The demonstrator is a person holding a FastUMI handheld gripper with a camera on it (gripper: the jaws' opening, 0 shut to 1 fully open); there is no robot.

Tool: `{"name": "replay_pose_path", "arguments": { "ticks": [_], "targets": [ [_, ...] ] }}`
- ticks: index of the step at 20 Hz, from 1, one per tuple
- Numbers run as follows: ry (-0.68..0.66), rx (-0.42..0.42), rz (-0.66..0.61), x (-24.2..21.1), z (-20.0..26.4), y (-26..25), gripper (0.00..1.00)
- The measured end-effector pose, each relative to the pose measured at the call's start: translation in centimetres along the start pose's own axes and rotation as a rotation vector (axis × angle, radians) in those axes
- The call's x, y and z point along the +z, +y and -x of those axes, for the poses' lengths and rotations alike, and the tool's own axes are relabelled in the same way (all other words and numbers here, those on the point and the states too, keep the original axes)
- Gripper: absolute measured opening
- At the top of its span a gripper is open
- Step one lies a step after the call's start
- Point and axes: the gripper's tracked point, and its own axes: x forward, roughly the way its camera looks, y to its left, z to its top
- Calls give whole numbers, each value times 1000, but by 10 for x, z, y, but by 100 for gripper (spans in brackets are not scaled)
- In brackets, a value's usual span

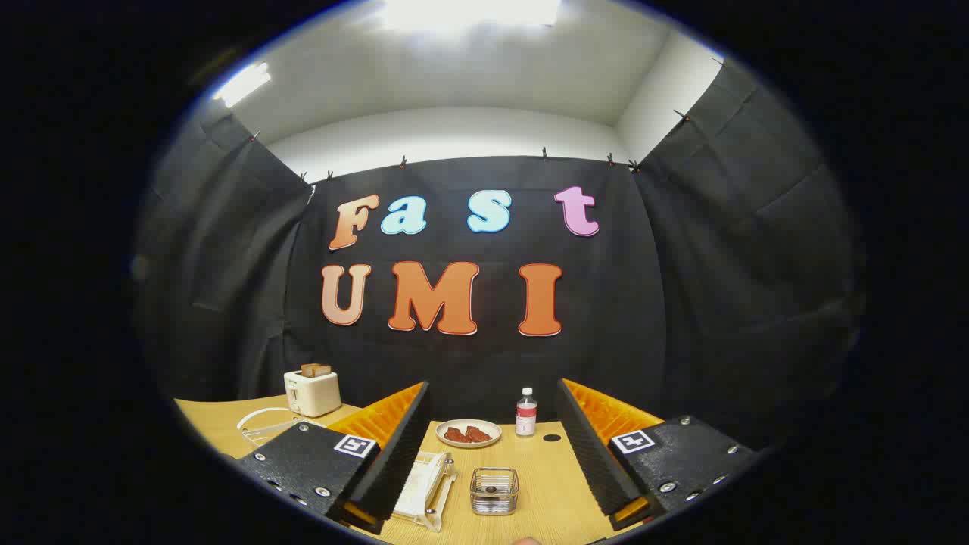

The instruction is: Take the plate from the dish rack, then take the spoon from the basket and place it into the plate.

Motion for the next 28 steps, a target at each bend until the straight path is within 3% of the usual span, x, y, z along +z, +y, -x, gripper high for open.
{"name": "replay_pose_path", "arguments": {
  "ticks": [15,20,28],
  "targets": [
    [38,12,4,-6,-7,5,97],
    [88,65,-46,-12,-15,18,97],
    [273,178,-157,-27,-43,52,97]
  ]
}}
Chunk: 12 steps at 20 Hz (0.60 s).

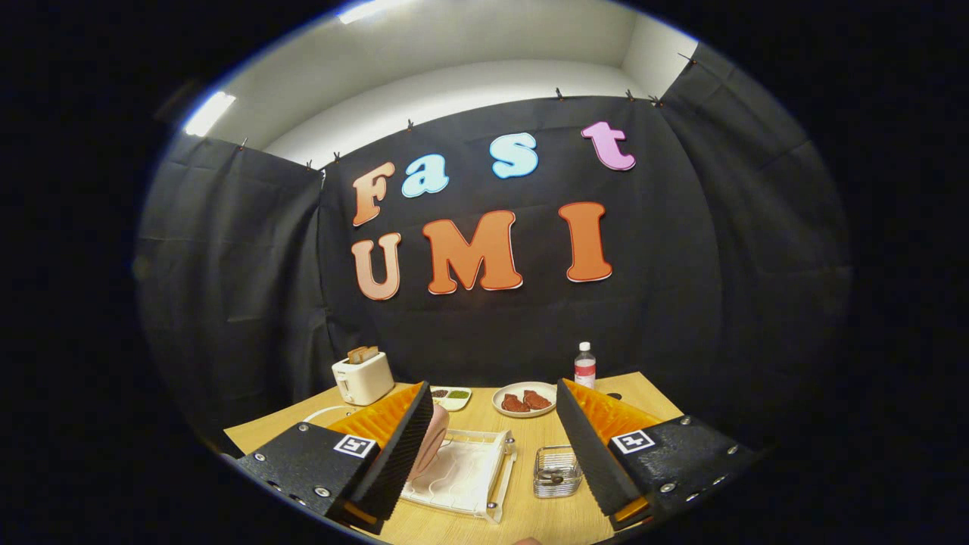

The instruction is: Take the plate from the dish rack, then take the spoon from the basket and place it into the plate.

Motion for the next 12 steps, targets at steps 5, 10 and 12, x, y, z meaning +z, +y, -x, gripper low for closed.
{"name": "replay_pose_path", "arguments": {
  "ticks": [5,10,12],
  "targets": [
    [154,60,-56,-16,-25,21,97],
    [322,97,-115,-36,-47,38,98],
    [373,92,-109,-44,-56,44,97]
  ]
}}
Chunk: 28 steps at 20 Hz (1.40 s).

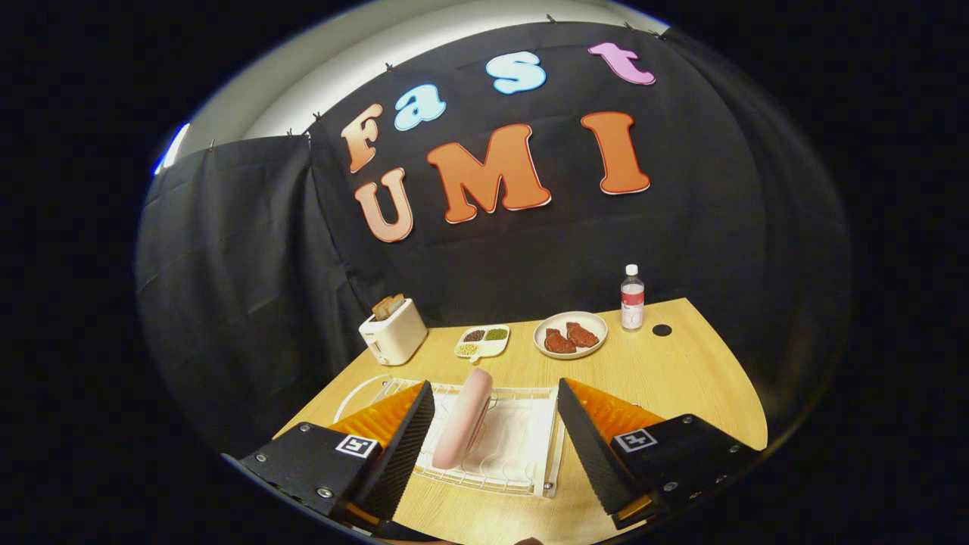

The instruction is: Take the plate from the dish rack, then take the spoon from the basket and place it into the plate.

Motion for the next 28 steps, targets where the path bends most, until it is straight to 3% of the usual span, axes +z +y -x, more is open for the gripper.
{"name": "replay_pose_path", "arguments": {
  "ticks": [9,15,22,28],
  "targets": [
    [272,-7,-31,-39,-61,18,96],
    [424,-8,-77,-66,-92,28,89],
    [555,-43,-111,-92,-116,38,67],
    [649,-130,-101,-117,-129,39,48]
  ]
}}
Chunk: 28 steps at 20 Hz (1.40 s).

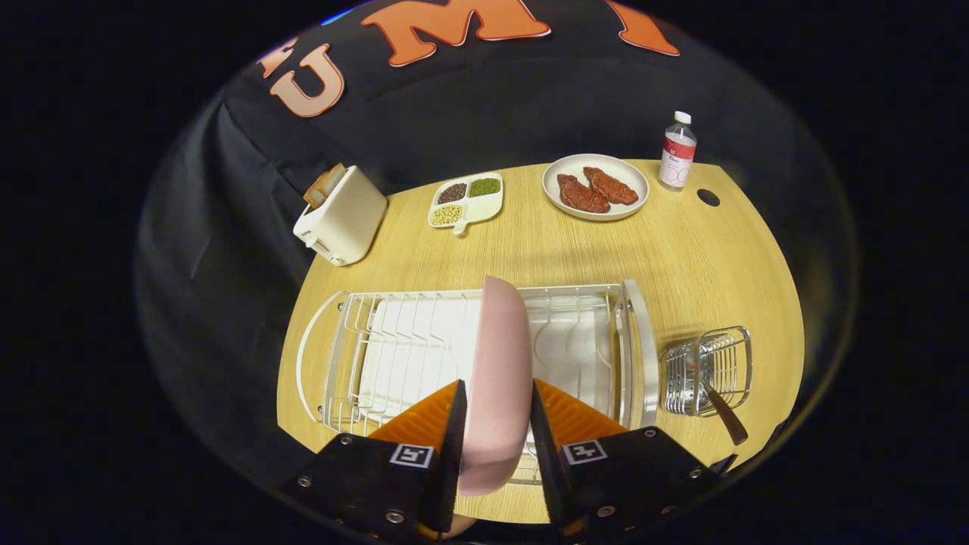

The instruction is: Take the plate from the dish rack, then take the spoon from the basket and place it into the plate.

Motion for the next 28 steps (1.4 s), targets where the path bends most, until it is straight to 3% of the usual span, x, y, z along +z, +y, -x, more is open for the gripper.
{"name": "replay_pose_path", "arguments": {
  "ticks": [13,22,26,28],
  "targets": [
    [-118,-318,47,32,14,-17,30],
    [-145,-371,87,40,31,-15,27],
    [-173,-349,83,43,48,-16,27],
    [-171,-295,63,39,57,-14,22]
  ]
}}
